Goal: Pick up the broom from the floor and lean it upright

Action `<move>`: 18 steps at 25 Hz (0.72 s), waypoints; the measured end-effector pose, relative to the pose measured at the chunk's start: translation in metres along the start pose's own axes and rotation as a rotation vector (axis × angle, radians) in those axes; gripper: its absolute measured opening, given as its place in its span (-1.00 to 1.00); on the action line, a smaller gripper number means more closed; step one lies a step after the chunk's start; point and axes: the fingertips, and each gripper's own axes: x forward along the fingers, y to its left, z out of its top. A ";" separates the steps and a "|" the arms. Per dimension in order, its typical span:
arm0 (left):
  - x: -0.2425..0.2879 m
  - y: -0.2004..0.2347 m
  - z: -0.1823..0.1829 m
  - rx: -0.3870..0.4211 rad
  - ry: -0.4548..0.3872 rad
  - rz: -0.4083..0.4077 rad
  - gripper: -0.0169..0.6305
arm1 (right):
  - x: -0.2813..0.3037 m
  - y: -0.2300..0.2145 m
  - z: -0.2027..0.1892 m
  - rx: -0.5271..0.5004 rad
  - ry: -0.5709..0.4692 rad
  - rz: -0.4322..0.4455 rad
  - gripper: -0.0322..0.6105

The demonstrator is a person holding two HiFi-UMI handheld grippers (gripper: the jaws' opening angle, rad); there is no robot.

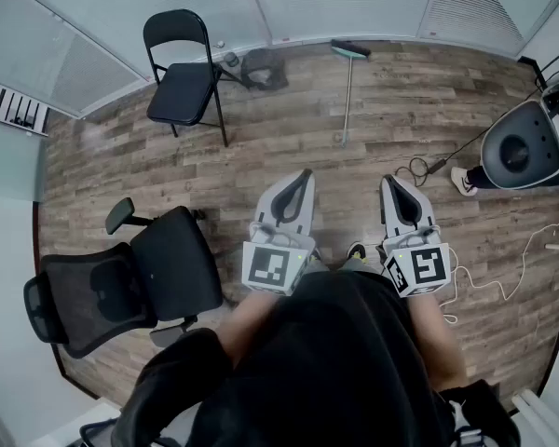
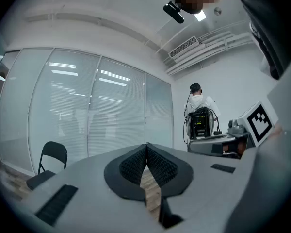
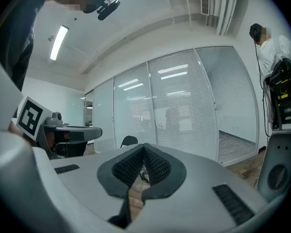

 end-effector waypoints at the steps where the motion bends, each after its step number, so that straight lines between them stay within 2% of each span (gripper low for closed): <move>1: -0.001 0.000 -0.001 0.001 0.000 -0.001 -0.89 | 0.000 0.001 -0.001 0.000 0.004 0.002 -0.88; 5: -0.007 0.007 -0.009 0.013 0.006 -0.023 -0.89 | 0.005 0.009 -0.004 0.001 0.021 0.001 -0.88; 10: -0.012 0.025 -0.011 -0.031 0.018 -0.014 -0.89 | 0.014 0.024 -0.006 -0.007 0.038 0.014 -0.88; 15: -0.019 0.040 -0.015 -0.030 0.030 -0.018 -0.89 | 0.025 0.033 -0.012 0.036 0.058 0.020 -0.88; 18: -0.023 0.050 -0.012 -0.038 0.007 -0.027 -0.89 | 0.031 0.039 -0.013 0.049 0.053 0.028 -0.88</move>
